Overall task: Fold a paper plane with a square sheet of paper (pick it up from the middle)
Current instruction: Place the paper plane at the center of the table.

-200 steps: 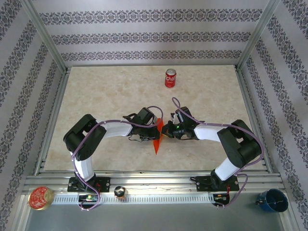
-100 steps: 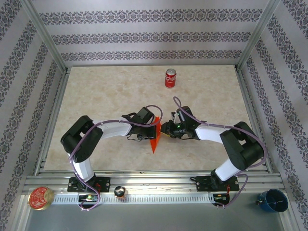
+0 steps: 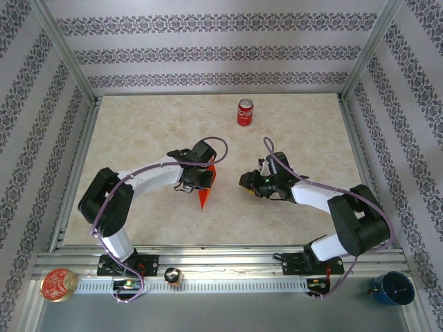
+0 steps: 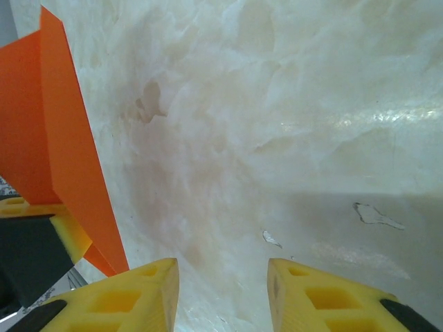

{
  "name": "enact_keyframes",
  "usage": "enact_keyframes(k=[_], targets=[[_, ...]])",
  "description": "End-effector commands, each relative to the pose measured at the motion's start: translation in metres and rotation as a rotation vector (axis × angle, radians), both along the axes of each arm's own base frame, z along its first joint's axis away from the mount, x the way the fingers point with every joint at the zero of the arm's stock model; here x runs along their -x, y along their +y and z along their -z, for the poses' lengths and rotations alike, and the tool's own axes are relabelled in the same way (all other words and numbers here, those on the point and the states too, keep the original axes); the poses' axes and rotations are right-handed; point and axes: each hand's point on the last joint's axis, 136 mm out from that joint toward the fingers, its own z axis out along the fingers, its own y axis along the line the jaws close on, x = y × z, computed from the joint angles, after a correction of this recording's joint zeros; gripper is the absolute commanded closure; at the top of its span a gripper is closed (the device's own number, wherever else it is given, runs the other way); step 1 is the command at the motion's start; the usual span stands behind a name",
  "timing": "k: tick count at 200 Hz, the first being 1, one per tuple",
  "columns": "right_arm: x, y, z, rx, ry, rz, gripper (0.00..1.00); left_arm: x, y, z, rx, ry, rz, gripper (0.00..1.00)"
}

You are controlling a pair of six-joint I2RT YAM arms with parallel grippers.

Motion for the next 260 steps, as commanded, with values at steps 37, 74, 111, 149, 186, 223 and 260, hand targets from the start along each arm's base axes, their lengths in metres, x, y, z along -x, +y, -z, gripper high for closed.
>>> enact_keyframes(k=[37, 74, 111, 149, 186, 223, 260], targets=[[0.004, 0.003, 0.003, 0.005, 0.001, -0.022, 0.56, -0.001, 0.009, 0.017, -0.066, 0.088, 0.029, 0.98], [0.004, 0.003, 0.006, 0.007, 0.006, -0.022, 0.53, -0.004, 0.006, 0.023, -0.078, 0.11, 0.033, 0.97], [0.002, 0.004, 0.005, 0.005, 0.003, -0.024, 0.51, -0.006, 0.006, 0.027, -0.086, 0.113, 0.026, 0.95], [0.002, 0.004, 0.007, 0.006, 0.008, -0.025, 0.5, -0.005, 0.008, 0.033, -0.105, 0.128, 0.018, 0.94], [0.002, 0.005, 0.006, 0.005, 0.006, -0.024, 0.49, -0.006, 0.008, 0.038, -0.111, 0.135, 0.01, 0.94], [0.002, 0.004, 0.007, 0.006, 0.007, -0.025, 0.48, -0.006, 0.008, 0.04, -0.115, 0.143, 0.005, 0.9], [0.003, 0.004, 0.008, 0.007, 0.009, -0.025, 0.47, -0.007, 0.005, 0.039, -0.1, 0.141, 0.004, 0.86]])
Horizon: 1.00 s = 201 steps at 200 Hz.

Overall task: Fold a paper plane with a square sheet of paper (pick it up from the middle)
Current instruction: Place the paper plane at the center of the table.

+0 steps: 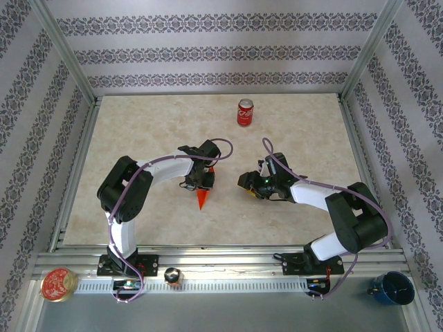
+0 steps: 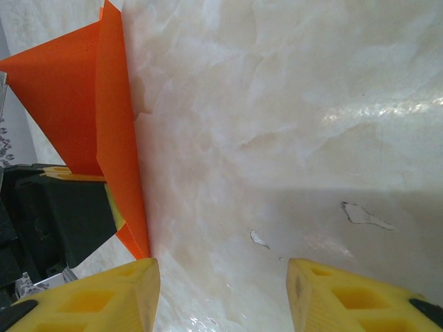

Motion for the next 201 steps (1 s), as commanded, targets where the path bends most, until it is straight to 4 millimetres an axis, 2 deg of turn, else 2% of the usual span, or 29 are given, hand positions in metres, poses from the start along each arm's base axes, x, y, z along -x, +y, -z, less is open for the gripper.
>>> enact_keyframes(k=[1, 48, 114, 137, 177, 201], targets=[[0.002, 0.004, 0.001, -0.003, -0.012, -0.023, 0.47, 0.003, 0.006, 0.002, -0.017, 0.036, -0.015, 0.86], [0.002, 0.004, 0.001, -0.004, -0.013, -0.023, 0.47, 0.003, 0.007, 0.007, -0.03, 0.042, -0.023, 0.86], [0.001, 0.003, -0.004, -0.011, -0.024, -0.025, 0.46, -0.002, 0.015, 0.015, -0.078, 0.021, -0.116, 0.74], [0.001, 0.0, -0.007, -0.011, -0.034, -0.027, 0.45, -0.006, 0.015, 0.016, -0.105, 0.005, -0.144, 0.67], [0.002, -0.006, -0.009, -0.012, -0.042, -0.025, 0.45, -0.01, 0.015, 0.022, -0.171, 0.014, -0.188, 0.63], [0.001, -0.009, -0.01, -0.02, -0.046, -0.025, 0.44, -0.013, 0.012, 0.019, -0.184, 0.002, -0.206, 0.61]])
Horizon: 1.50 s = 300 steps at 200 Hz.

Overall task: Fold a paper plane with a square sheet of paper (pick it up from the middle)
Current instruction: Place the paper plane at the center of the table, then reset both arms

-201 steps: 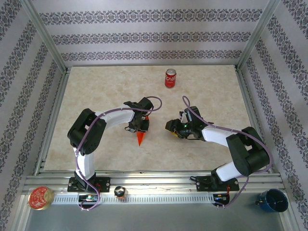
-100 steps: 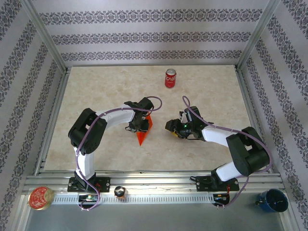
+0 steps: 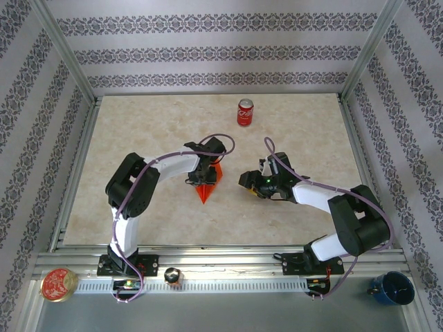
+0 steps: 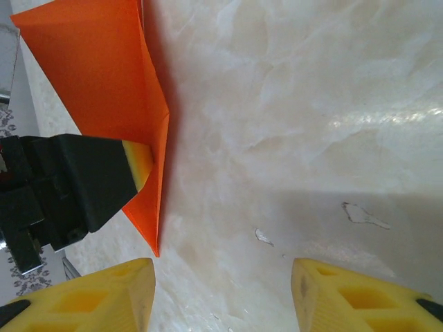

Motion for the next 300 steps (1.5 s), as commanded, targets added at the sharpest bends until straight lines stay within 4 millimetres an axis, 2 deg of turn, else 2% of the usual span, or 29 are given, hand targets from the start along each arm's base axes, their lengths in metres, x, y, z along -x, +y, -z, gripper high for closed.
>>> enact_keyframes(k=[1, 33, 102, 144, 167, 186, 190, 195, 198, 209, 227, 235, 242, 257, 269, 282, 300], targets=[[0.003, -0.004, -0.004, -0.008, -0.017, -0.02, 0.44, 0.011, 0.012, 0.016, -0.097, 0.047, -0.046, 0.61], [0.001, -0.008, -0.009, -0.013, -0.028, -0.016, 0.44, 0.005, 0.008, 0.005, -0.077, 0.017, -0.066, 0.59], [-0.005, -0.026, -0.025, 0.034, -0.09, 0.014, 0.42, -0.005, 0.002, -0.044, -0.018, -0.087, -0.055, 0.55], [-0.011, -0.052, -0.041, 0.167, -0.159, 0.04, 0.38, -0.006, 0.001, -0.079, 0.04, -0.162, -0.05, 0.54], [-0.02, -0.082, -0.056, 0.326, -0.236, 0.095, 0.34, -0.008, 0.01, -0.109, 0.056, -0.27, -0.039, 0.52], [-0.033, -0.118, -0.074, 0.533, -0.363, 0.164, 0.26, -0.009, 0.03, -0.13, 0.032, -0.389, -0.01, 0.46], [-0.036, -0.127, -0.078, 0.584, -0.394, 0.187, 0.21, -0.009, 0.036, -0.134, 0.021, -0.413, -0.007, 0.44], [-0.041, -0.138, -0.082, 0.642, -0.439, 0.221, 0.05, -0.008, 0.045, -0.138, 0.0, -0.441, -0.011, 0.41], [-0.044, -0.145, -0.085, 0.678, -0.465, 0.242, 0.02, -0.008, 0.051, -0.14, -0.011, -0.457, -0.016, 0.39], [-0.054, -0.166, -0.091, 0.797, -0.547, 0.298, 0.02, -0.008, 0.073, -0.146, -0.035, -0.515, -0.017, 0.3], [-0.067, -0.194, -0.1, 0.963, -0.619, 0.359, 0.02, -0.006, 0.111, -0.148, -0.064, -0.588, -0.032, 0.1], [-0.073, -0.208, -0.095, 1.029, -0.629, 0.402, 0.02, -0.005, 0.132, -0.148, -0.09, -0.615, -0.055, 0.01], [-0.079, -0.216, -0.09, 1.066, -0.63, 0.418, 0.02, -0.004, 0.149, -0.146, -0.112, -0.634, -0.071, 0.0], [-0.096, -0.226, -0.076, 1.116, -0.608, 0.392, 0.02, -0.003, 0.185, -0.144, -0.152, -0.679, -0.109, 0.0], [-0.108, -0.222, -0.068, 1.132, -0.611, 0.325, 0.02, -0.005, 0.208, -0.137, -0.183, -0.735, -0.106, 0.0], [-0.122, -0.216, -0.061, 1.124, -0.687, 0.299, 0.02, -0.004, 0.233, -0.131, -0.234, -0.766, -0.137, 0.0], [-0.136, -0.207, -0.061, 1.071, -0.826, 0.316, 0.02, -0.004, 0.251, -0.131, -0.3, -0.802, -0.13, 0.0]])
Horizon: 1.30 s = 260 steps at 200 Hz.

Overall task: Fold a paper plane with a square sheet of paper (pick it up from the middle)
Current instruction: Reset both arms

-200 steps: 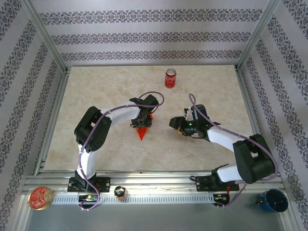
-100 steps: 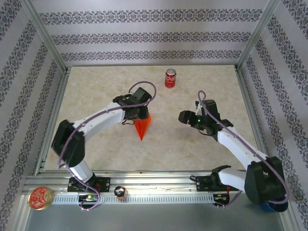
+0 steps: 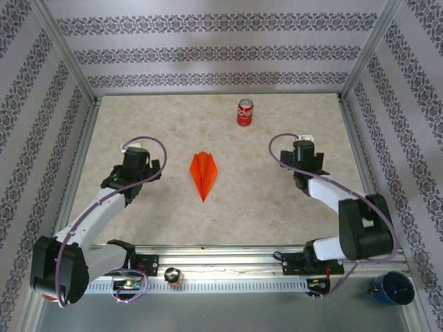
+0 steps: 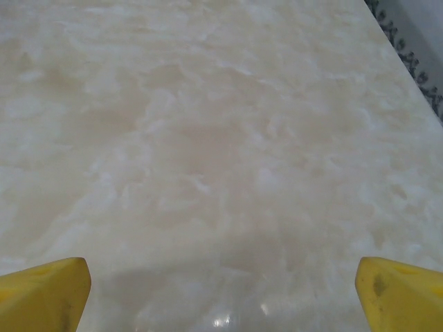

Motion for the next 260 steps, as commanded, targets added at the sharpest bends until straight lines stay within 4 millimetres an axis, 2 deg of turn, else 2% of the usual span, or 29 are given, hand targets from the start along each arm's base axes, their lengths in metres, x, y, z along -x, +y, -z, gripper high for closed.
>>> enact_keyframes(k=[1, 8, 26, 37, 40, 49, 58, 77, 82, 98, 124, 130, 138, 152, 260], targets=[[-0.029, 0.007, -0.026, 0.046, -0.222, -0.09, 0.02, -0.021, 0.018, -0.024, -0.135, -0.15, 0.05, 0.0], [-0.031, 0.014, -0.022, 0.016, -0.201, -0.145, 0.02, -0.022, 0.021, -0.019, -0.152, -0.164, 0.055, 0.0], [-0.028, 0.013, -0.021, -0.06, -0.214, -0.183, 0.02, -0.027, 0.019, -0.006, -0.17, -0.213, 0.099, 0.0], [-0.02, 0.013, -0.022, -0.134, -0.273, -0.239, 0.02, -0.031, 0.019, 0.0, -0.168, -0.261, 0.099, 0.0], [-0.014, 0.015, -0.017, -0.149, -0.28, -0.258, 0.02, -0.032, 0.018, 0.001, -0.165, -0.282, 0.1, 0.01], [-0.014, 0.016, -0.022, -0.16, -0.382, -0.28, 0.02, -0.035, 0.018, 0.003, -0.16, -0.336, 0.099, 0.0], [-0.003, 0.016, -0.017, -0.158, -0.386, -0.278, 0.02, -0.039, 0.014, 0.004, -0.157, -0.381, 0.126, 0.0], [-0.007, -0.001, -0.008, -0.138, -0.327, -0.171, 0.02, -0.05, 0.008, 0.002, -0.145, -0.428, 0.177, 0.01], [-0.016, -0.004, -0.018, -0.137, -0.363, -0.155, 0.02, -0.053, 0.008, 0.002, -0.139, -0.44, 0.18, 0.01], [-0.014, -0.006, -0.018, -0.128, -0.354, -0.14, 0.02, -0.064, 0.009, 0.001, -0.119, -0.477, 0.179, 0.01], [-0.014, -0.002, -0.018, -0.114, -0.361, -0.15, 0.02, -0.075, 0.001, 0.027, -0.085, -0.49, 0.235, 0.01], [-0.015, -0.001, -0.019, -0.115, -0.36, -0.157, 0.02, -0.076, -0.002, 0.025, -0.093, -0.524, 0.253, 0.01], [-0.015, 0.001, -0.017, -0.115, -0.349, -0.164, 0.02, -0.074, 0.005, 0.027, -0.076, -0.499, 0.213, 0.01], [-0.015, 0.002, -0.018, -0.105, -0.353, -0.169, 0.02, -0.08, 0.034, 0.033, -0.062, -0.438, 0.063, 0.01], [-0.015, 0.003, -0.018, -0.104, -0.351, -0.171, 0.02, -0.084, 0.028, 0.033, -0.076, -0.427, 0.093, 0.01]])
